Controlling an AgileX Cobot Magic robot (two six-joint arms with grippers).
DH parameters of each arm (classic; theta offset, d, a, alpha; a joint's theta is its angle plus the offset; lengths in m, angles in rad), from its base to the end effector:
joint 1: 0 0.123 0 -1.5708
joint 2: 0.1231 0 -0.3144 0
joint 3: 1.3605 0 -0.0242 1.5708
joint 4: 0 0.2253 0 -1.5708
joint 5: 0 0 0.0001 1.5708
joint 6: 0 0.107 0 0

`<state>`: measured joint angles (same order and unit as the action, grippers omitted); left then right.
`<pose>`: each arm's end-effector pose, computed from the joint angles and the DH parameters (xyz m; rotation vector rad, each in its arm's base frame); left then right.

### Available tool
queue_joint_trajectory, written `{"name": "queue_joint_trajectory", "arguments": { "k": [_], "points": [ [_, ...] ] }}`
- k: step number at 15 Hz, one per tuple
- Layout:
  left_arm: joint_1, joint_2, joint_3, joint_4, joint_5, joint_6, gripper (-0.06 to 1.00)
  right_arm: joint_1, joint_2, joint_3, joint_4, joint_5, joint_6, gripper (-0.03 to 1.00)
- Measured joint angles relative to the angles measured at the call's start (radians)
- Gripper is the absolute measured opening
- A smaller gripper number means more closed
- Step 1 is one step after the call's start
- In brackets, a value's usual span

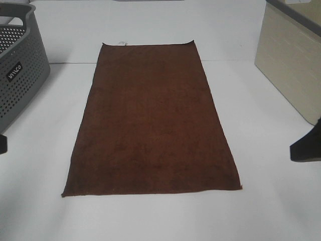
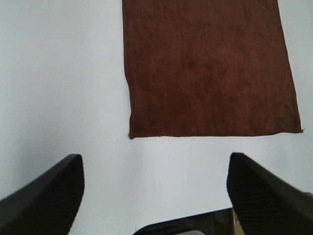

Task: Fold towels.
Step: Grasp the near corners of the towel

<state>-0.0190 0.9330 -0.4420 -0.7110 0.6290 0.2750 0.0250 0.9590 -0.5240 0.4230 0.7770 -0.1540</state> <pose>0.1219 -0.0435 0.2525 -0.2202 2.4799 -0.6380 0.1200 0.0338 0.2562 0.0764 2.6446 0.4473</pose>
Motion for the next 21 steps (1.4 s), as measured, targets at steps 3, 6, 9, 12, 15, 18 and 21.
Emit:
{"name": "queue_joint_trajectory", "arguments": {
  "k": [3, 6, 9, 12, 15, 18, 21],
  "points": [
    [0.000, 0.227, 0.000, -0.162, -0.062, 0.169, 0.76, 0.000, 0.200, 0.000, 0.178, -0.049, -0.137, 0.77],
    [0.000, 0.394, 0.000, -0.271, -0.105, 0.299, 0.76, 0.000, 0.349, -0.005, 0.313, -0.091, -0.304, 0.77],
    [0.000, 0.606, -0.017, -0.485, -0.117, 0.539, 0.76, 0.000, 0.542, -0.109, 0.404, -0.106, -0.443, 0.77],
    [0.000, 0.725, -0.052, -0.607, -0.117, 0.691, 0.76, 0.000, 0.651, -0.181, 0.416, -0.110, -0.470, 0.77],
    [0.000, 0.813, -0.090, -0.677, -0.119, 0.766, 0.76, 0.056, 0.744, -0.193, 0.425, -0.173, -0.532, 0.77],
    [0.000, 0.886, -0.133, -0.719, -0.093, 0.816, 0.76, 0.111, 0.830, -0.197, 0.451, -0.273, -0.545, 0.77],
    [-0.017, 0.939, -0.175, -0.748, -0.047, 0.859, 0.76, 0.111, 0.887, -0.226, 0.483, -0.300, -0.548, 0.76]
  ]
}}
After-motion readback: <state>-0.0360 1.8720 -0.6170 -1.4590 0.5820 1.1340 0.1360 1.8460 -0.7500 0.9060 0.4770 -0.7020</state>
